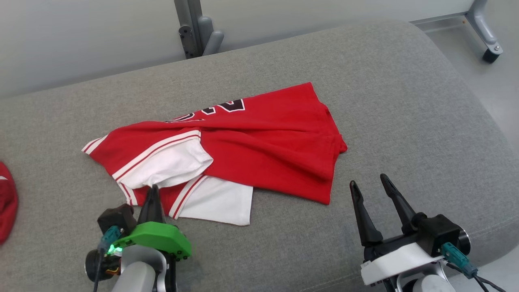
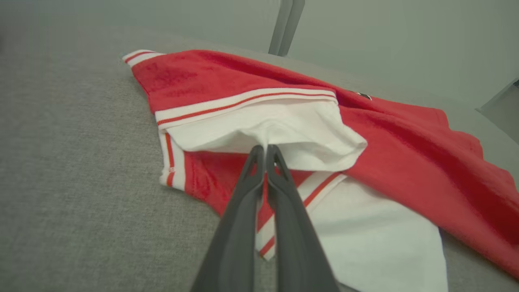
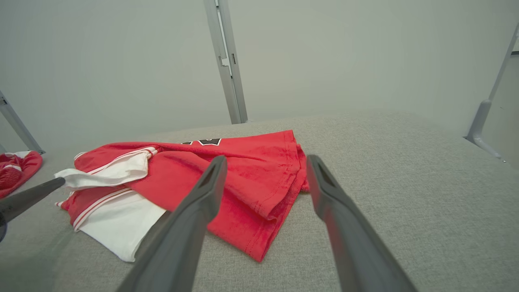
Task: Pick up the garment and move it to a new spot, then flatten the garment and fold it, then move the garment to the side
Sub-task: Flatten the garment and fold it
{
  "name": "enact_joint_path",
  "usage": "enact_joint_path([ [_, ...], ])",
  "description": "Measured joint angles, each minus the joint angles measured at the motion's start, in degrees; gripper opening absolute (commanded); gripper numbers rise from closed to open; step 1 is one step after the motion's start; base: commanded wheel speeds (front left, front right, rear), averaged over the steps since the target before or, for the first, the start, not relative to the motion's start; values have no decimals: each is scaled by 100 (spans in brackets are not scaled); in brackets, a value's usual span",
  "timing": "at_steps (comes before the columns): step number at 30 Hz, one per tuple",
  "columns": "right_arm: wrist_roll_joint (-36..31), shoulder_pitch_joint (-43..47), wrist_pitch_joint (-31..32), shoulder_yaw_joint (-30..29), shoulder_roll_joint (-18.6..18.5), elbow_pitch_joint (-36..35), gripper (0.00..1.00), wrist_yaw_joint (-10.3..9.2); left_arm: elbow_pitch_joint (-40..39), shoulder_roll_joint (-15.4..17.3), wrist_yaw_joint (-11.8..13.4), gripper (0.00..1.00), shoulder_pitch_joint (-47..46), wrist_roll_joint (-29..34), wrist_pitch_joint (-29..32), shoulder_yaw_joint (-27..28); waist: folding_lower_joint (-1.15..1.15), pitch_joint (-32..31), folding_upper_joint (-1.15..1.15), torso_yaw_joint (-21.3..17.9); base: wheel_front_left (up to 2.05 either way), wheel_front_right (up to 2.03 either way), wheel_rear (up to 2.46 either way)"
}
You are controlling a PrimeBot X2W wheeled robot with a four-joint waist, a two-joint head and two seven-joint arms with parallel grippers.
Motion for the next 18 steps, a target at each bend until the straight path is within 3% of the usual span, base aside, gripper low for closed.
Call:
enact_joint_path([
  [7, 104, -276, 0, -102, 0, 167, 100, 0, -1134, 123, -98, 0, 620, 628, -1, 554, 0, 104, 0, 201, 0, 0, 0],
  [18, 1159, -1999, 0, -275, 4, 2809, 100, 0, -1547, 207, -316, 0, 721, 1077, 0, 838, 0, 386, 0, 420, 0, 0, 0],
])
